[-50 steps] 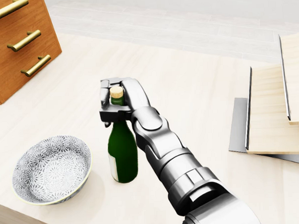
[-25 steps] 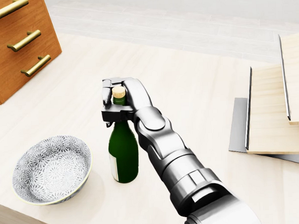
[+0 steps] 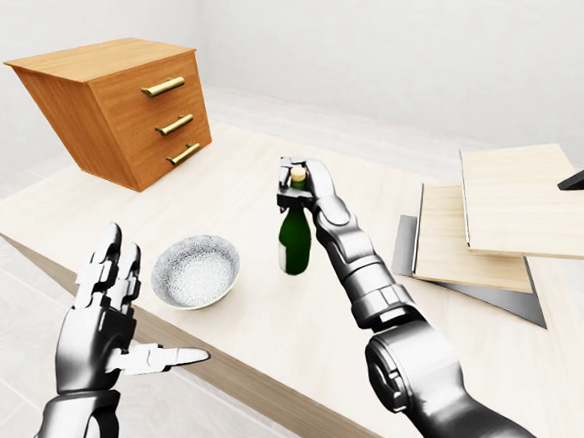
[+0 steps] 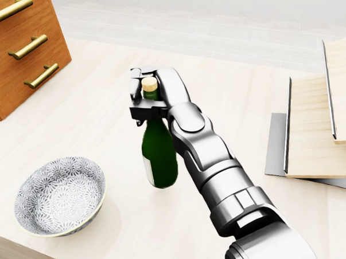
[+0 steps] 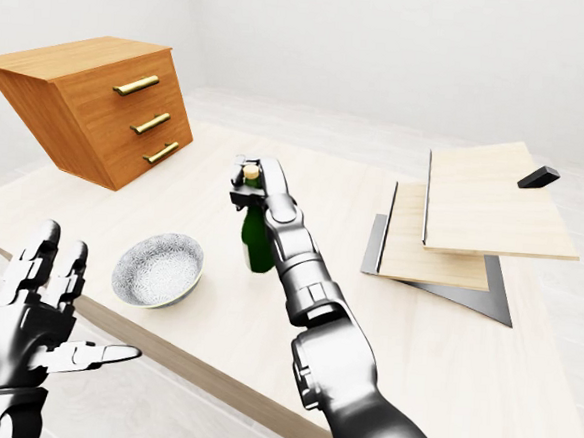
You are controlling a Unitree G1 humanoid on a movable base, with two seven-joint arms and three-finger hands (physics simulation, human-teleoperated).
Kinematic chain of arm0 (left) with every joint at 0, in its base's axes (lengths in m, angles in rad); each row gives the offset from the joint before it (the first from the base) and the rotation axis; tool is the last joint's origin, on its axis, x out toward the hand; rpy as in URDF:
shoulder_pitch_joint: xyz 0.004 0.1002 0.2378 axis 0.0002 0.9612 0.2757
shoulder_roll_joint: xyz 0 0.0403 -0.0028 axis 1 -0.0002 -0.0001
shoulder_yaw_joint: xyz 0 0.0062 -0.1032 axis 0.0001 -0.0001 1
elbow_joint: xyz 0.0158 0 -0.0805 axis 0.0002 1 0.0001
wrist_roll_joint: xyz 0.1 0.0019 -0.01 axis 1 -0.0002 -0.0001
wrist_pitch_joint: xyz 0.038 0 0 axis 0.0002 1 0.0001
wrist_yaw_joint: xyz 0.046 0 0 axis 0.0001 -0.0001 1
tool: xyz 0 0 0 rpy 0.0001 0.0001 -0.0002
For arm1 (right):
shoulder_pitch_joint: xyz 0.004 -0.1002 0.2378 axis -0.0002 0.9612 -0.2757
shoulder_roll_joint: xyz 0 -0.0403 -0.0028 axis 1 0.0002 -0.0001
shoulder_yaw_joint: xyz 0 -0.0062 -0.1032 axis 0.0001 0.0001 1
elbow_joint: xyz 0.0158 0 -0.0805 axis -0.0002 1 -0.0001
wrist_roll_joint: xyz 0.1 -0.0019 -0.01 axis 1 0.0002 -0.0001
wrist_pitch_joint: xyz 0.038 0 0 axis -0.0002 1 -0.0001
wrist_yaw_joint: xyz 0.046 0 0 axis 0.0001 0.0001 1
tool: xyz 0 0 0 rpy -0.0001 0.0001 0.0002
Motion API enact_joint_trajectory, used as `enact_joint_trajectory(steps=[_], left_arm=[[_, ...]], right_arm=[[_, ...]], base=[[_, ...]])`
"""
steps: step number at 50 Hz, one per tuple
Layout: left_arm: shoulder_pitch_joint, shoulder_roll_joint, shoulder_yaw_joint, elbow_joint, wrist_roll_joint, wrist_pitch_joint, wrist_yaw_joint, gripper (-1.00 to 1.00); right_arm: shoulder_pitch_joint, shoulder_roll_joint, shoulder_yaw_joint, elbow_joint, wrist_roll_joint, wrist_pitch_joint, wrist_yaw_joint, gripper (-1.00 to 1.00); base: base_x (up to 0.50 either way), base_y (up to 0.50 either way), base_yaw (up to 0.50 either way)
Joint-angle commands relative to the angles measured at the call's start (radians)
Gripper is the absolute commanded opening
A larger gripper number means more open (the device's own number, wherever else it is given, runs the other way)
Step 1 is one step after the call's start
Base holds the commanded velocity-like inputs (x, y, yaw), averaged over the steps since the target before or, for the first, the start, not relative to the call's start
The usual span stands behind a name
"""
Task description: Put the wine bottle on the wine rack.
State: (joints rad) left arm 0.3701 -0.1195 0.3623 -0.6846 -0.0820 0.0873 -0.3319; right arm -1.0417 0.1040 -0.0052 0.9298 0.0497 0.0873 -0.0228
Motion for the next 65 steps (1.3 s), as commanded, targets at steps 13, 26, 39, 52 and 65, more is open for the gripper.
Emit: enact_joint_trajectory(steps=[13, 26, 39, 52, 65], left_arm=[[-0.009, 0.002, 0.011, -0.032, -0.008, 0.0, 0.002, 1.0], [-0.014, 0.001, -0.002, -0.023, -0.001, 0.0, 0.008, 1.0], [-0.009, 0.004, -0.017, -0.037, 0.007, 0.0, 0.015, 1.0], [-0.018, 0.006, -0.044, -0.068, 0.024, 0.0, 0.035, 1.0], [-0.021, 0.015, -0.045, -0.081, 0.019, 0.0, 0.043, 1.0]], right_arm=[[-0.03, -0.123, -0.045, -0.387, 0.083, 0.0, -0.05, -1.0], [-0.037, -0.197, -0.072, -0.507, 0.138, 0.0, -0.074, -1.0], [-0.034, -0.3, -0.183, -0.719, 0.326, 0.0, -0.081, -1.0], [-0.054, -0.458, -0.261, -0.751, 0.585, 0.0, -0.14, -1.0], [-0.108, -0.57, -0.255, -0.613, 0.64, 0.0, -0.141, -1.0]], base=[[0.0, 0.0, 0.0], [0.0, 0.0, 0.0], [0.0, 0.0, 0.0], [0.0, 0.0, 0.0], [0.0, 0.0, 0.0]])
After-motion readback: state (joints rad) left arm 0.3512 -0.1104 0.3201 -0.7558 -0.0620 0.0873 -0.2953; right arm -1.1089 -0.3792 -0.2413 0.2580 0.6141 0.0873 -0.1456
